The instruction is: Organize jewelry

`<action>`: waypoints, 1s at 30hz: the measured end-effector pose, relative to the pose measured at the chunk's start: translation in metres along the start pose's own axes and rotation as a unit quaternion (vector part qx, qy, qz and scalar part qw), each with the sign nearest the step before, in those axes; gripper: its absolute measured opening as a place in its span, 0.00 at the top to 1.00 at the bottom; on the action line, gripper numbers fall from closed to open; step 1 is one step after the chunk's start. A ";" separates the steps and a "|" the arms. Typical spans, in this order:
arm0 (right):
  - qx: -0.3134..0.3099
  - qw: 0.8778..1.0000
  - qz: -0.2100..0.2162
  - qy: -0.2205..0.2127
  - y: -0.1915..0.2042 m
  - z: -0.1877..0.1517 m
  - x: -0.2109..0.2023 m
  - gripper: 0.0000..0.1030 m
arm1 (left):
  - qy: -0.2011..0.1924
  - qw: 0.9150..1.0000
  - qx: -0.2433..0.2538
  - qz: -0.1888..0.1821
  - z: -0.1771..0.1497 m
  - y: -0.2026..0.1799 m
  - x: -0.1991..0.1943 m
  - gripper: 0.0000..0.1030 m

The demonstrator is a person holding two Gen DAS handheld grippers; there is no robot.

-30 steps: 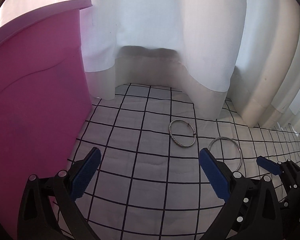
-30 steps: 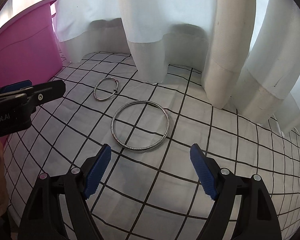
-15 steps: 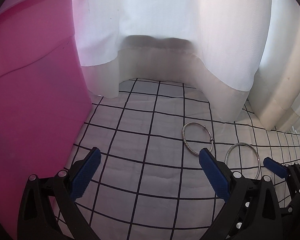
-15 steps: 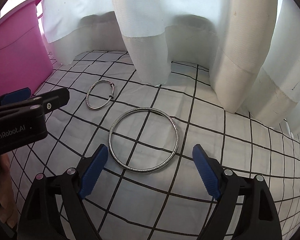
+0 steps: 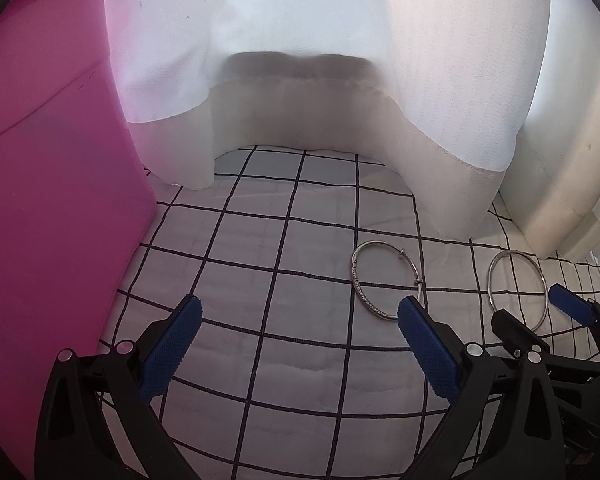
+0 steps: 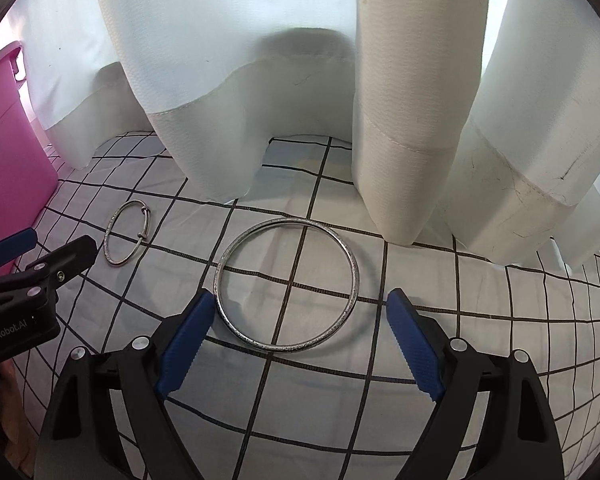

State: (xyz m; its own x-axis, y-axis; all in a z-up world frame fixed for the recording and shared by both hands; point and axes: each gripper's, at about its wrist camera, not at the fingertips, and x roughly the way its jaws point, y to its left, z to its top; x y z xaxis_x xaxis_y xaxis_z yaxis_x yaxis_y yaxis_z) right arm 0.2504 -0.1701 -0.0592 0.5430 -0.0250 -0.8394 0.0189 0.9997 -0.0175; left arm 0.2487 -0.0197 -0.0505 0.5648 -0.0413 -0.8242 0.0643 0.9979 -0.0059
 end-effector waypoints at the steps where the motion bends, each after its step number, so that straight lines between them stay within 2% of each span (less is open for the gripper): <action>1: 0.000 1.000 0.000 0.000 -0.005 0.000 -0.001 0.19 | 0.001 1.000 0.000 0.001 0.000 -0.001 0.002 0.06; 10: 0.001 1.000 0.000 -0.008 -0.018 0.002 -0.002 0.15 | -0.006 1.000 0.009 -0.013 0.003 -0.018 0.008 0.06; 13: 0.001 1.000 0.001 -0.011 -0.034 -0.005 -0.013 0.15 | -0.003 1.000 0.012 -0.016 0.004 -0.023 0.011 0.06; 20: -0.002 1.000 0.004 -0.013 -0.039 -0.008 -0.013 0.15 | 0.006 1.000 0.011 -0.026 0.006 -0.024 0.017 0.06; 23: -0.003 1.000 0.004 -0.013 -0.040 -0.009 -0.013 0.14 | 0.017 1.000 0.006 -0.023 0.009 -0.023 0.025 0.06; 26: -0.003 1.000 0.002 -0.011 -0.043 -0.009 -0.015 0.11 | 0.010 1.000 0.016 -0.006 0.009 -0.026 0.028 0.06; 30: 0.001 1.000 -0.003 -0.012 -0.039 -0.006 -0.009 0.09 | 0.001 1.000 0.016 -0.004 0.011 -0.025 0.029 0.05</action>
State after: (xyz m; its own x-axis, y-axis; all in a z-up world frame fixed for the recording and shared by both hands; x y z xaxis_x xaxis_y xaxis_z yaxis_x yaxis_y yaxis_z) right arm 0.2400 -0.2093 -0.0546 0.5636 -0.0308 -0.8255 0.0238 0.9995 -0.0211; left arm 0.2724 -0.0468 -0.0680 0.5629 -0.0500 -0.8250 0.0958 0.9954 0.0050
